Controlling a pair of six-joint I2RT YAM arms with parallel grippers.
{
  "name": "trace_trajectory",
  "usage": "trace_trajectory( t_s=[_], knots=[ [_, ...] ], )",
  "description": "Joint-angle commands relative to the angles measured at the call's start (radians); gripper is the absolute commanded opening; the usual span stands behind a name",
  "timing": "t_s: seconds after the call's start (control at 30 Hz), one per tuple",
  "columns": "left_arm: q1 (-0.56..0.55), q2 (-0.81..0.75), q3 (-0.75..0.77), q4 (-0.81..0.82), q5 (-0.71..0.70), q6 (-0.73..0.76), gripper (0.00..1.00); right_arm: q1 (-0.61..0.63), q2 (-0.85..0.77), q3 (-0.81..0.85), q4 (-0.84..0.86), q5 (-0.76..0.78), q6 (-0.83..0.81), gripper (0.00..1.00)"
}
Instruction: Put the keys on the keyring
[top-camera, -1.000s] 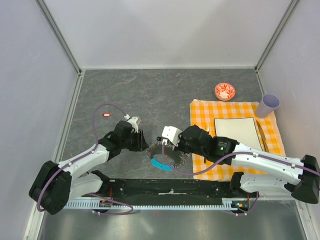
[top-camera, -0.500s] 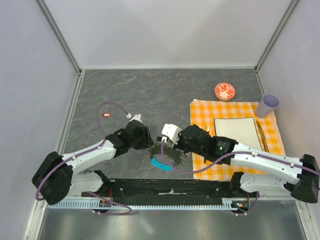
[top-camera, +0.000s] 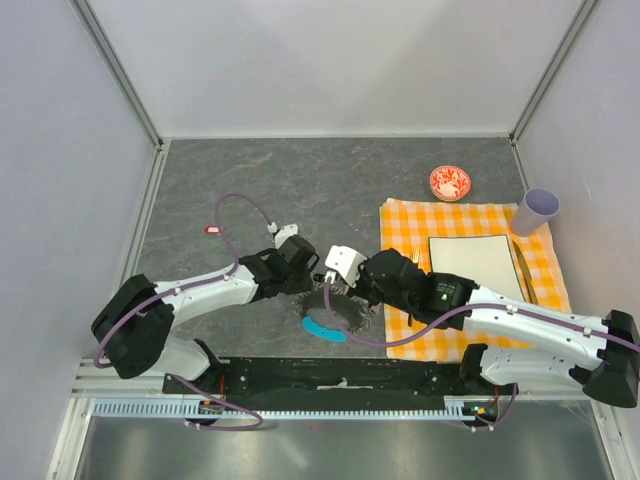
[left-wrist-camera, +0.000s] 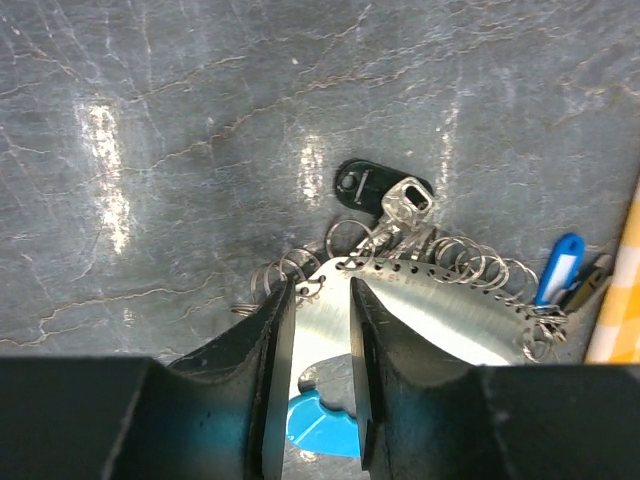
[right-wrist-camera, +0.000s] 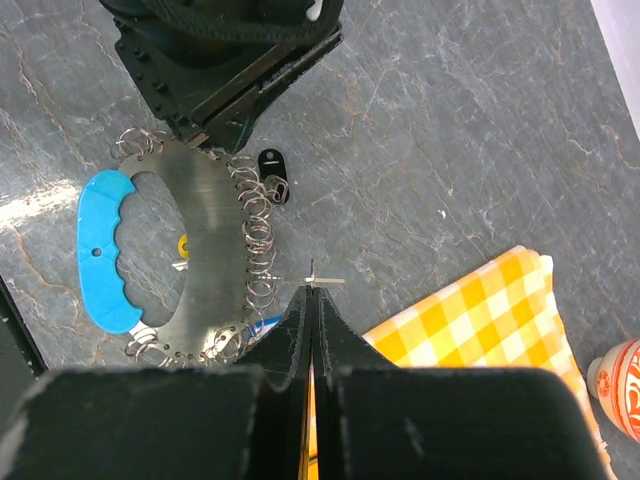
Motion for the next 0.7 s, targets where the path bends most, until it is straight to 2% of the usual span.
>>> trace_trajectory(
  t_s=[0.0, 0.13, 0.27, 0.43, 0.67],
  knots=[
    [-0.005, 0.036, 0.04, -0.045, -0.054, -0.052, 0.34, -0.003, -0.037, 0.001, 0.041, 0.02, 0.019, 0.0],
    [-0.005, 0.041, 0.065, -0.044, -0.049, 0.086, 0.37, -0.003, -0.043, -0.001, 0.037, 0.019, 0.018, 0.0],
    [0.002, 0.047, 0.111, -0.047, -0.029, 0.45, 0.36, -0.003, -0.052, -0.001, 0.036, 0.022, 0.007, 0.0],
    [0.026, 0.047, 0.181, -0.098, 0.059, 0.747, 0.36, -0.003, -0.052, -0.002, 0.03, 0.039, -0.002, 0.0],
    [0.028, 0.131, 0.287, -0.17, 0.179, 0.913, 0.36, -0.005, -0.051, -0.007, 0.033, 0.042, -0.001, 0.0]
  ],
)
